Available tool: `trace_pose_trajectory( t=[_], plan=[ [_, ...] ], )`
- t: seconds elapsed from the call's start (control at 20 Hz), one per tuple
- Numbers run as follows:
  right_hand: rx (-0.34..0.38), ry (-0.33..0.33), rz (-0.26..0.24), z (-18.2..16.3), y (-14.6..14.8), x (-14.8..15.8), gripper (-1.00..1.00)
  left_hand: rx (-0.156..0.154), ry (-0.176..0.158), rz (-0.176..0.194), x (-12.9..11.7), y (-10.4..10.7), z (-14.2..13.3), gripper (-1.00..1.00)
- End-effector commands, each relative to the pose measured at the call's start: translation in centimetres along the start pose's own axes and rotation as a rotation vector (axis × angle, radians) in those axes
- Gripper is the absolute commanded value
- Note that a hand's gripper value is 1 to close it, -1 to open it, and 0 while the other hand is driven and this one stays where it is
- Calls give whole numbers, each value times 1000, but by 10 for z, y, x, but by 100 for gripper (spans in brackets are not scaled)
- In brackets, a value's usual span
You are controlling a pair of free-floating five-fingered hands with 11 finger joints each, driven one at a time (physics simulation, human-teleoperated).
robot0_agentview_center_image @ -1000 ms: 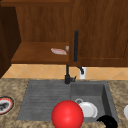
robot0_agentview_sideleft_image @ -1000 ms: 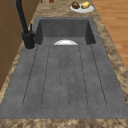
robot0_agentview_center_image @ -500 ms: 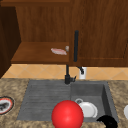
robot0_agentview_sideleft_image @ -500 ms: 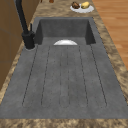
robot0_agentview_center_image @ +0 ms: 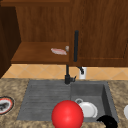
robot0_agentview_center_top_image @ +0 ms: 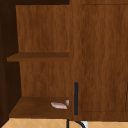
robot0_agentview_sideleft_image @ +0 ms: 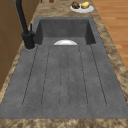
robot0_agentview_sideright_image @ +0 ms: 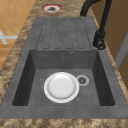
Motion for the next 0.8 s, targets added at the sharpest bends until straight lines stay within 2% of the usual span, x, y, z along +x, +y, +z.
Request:
trace_pose_trajectory(
  t=[0.0, 0.25, 0.5, 0.75],
  plan=[
    [0, 0, 0, 0, 0, 0, 0, -72, -11, 68, 1, -15, 20, -100],
    [0, 0, 0, 0, 0, 0, 0, -151, 44, 67, 0, -26, 32, -100],
    [0, 0, 0, 0, 0, 0, 0, -227, 78, 73, -3, -34, 36, -100],
    [0, 0, 0, 0, 0, 0, 0, -288, 105, 91, -6, -43, 39, -100]
  ],
)
